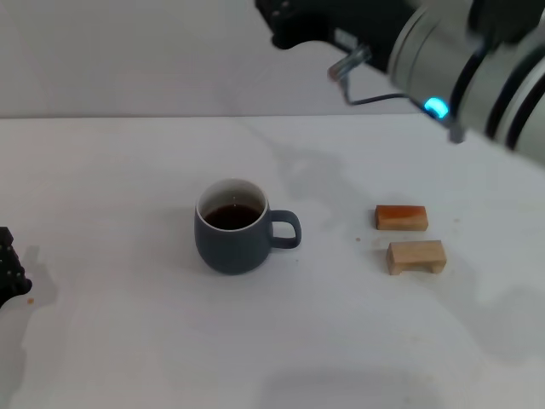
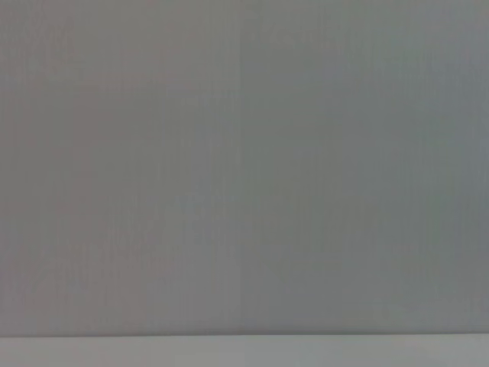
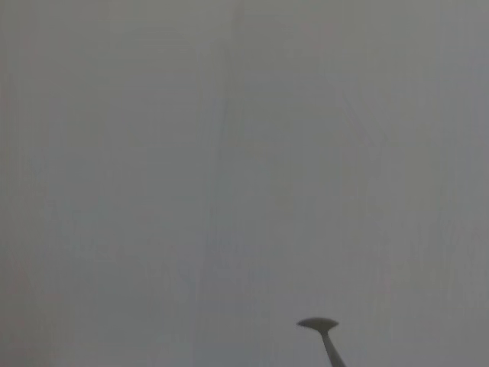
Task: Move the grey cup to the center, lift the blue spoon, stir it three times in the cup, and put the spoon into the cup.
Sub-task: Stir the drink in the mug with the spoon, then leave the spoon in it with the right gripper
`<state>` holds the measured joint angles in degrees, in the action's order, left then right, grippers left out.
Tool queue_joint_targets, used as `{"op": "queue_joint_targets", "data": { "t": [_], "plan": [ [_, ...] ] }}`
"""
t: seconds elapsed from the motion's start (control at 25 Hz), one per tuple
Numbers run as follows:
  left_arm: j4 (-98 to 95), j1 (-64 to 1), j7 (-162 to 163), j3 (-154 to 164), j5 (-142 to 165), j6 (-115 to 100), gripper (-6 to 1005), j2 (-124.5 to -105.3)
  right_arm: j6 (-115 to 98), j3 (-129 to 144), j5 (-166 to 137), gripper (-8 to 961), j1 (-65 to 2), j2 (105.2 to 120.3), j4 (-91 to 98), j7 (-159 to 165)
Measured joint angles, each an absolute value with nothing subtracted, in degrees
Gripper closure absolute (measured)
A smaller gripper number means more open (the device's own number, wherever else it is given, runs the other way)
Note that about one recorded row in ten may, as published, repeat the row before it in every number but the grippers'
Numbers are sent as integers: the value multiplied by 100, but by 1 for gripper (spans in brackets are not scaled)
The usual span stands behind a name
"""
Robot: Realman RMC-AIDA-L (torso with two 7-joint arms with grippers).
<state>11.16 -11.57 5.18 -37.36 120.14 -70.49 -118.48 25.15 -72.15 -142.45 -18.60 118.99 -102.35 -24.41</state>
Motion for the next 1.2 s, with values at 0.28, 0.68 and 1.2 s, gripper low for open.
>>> {"op": "queue_joint_targets", "data": {
  "t": [0.28, 0.68, 1.2],
  "plan": [
    [1117, -1153, 518, -3735, 12014, -7058, 1001, -11847, 4946, -7949, -15179, 790, -2568, 11892, -11009, -1204],
    [1116, -1151, 518, -3736, 12014, -7118, 1001, -11845, 7611, -8249, -15200, 791, -3368, 11884, -11443, -540],
    [1111, -1091, 519, -3827, 12015, -7443, 1001, -11830, 8049, -8047, -15196, 791, -3412, 11911, -11255, -187]
  ]
}}
